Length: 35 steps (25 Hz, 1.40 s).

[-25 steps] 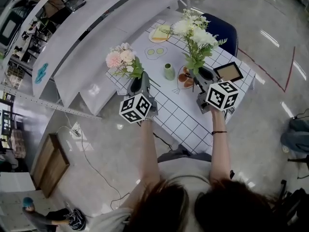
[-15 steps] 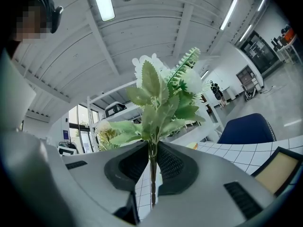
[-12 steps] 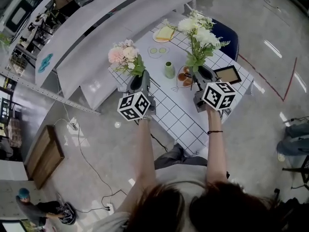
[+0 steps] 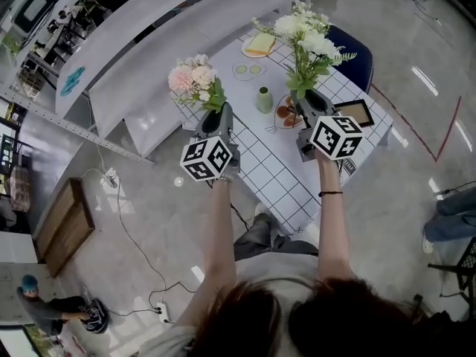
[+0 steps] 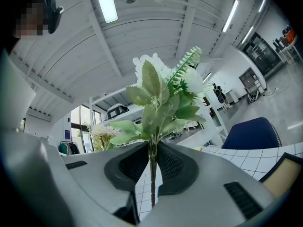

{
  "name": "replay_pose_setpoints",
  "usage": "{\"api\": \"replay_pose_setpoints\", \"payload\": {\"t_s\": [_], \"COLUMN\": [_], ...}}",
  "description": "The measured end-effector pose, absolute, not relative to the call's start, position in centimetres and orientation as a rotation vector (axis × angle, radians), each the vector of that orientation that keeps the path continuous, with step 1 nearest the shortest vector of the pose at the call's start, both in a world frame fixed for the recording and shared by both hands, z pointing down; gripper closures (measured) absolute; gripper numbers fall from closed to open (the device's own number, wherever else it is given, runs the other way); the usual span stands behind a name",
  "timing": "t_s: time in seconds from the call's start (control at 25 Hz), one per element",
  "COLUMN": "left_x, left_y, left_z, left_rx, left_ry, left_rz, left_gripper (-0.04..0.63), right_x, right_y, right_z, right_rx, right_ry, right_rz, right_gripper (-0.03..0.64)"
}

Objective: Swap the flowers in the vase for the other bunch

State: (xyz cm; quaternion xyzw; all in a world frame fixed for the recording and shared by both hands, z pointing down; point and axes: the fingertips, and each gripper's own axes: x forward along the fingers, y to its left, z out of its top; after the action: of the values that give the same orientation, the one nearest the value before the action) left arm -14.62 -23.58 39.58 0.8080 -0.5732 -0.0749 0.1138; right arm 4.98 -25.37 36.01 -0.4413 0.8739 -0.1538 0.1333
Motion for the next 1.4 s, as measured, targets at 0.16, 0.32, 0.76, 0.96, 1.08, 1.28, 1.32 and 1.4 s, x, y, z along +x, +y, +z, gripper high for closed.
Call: {"api": "replay_pose_setpoints", "payload": {"t_s": [0.16, 0.32, 0.76, 0.96, 1.08, 1.28, 1.32, 1.4], "left_x": [-14.6, -14.7, -15.4, -16.2, -16.7, -16.9, -16.9, -16.9], "left_y": [-23.8, -24.2, -26.9, -28.2, -28.9, -29.1, -29.1, -29.2], "left_z": [39.8, 40.4, 41.1, 41.5, 41.8, 42.3, 42.4, 42.6], "left_rx": [2.375, 2.378, 2.378, 2.37, 2.365, 2.361, 2.362, 2.363], "left_ry": [-1.668, -1.653, -1.599, -1.587, -1.584, -1.567, -1.562, -1.557], "left_rz": [-0.209, -0.21, -0.179, -0.18, -0.173, -0.153, -0.148, -0.141], "left_gripper": [0.515, 0.515, 0.515, 0.515, 0.515, 0.515, 0.515, 0.515], "right_x": [4.7, 4.8, 3.8, 2.1, 1.1, 0.2, 0.0, -0.3], "right_y": [-26.1, -26.8, -30.1, -31.8, -32.9, -33.7, -33.9, -34.2], "right_z": [35.4, 35.4, 34.8, 35.0, 35.1, 35.5, 35.5, 35.5], "right_rx": [-1.281, -1.294, -1.326, -1.318, -1.31, -1.299, -1.297, -1.291], "right_ry": [2.539, 2.536, 2.504, 2.524, 2.535, 2.543, 2.546, 2.55], "right_rz": [-0.42, -0.402, -0.396, -0.396, -0.395, -0.404, -0.404, -0.399], "right_gripper": [0.566, 0.565, 0.565, 0.565, 0.565, 0.565, 0.566, 0.565]}}
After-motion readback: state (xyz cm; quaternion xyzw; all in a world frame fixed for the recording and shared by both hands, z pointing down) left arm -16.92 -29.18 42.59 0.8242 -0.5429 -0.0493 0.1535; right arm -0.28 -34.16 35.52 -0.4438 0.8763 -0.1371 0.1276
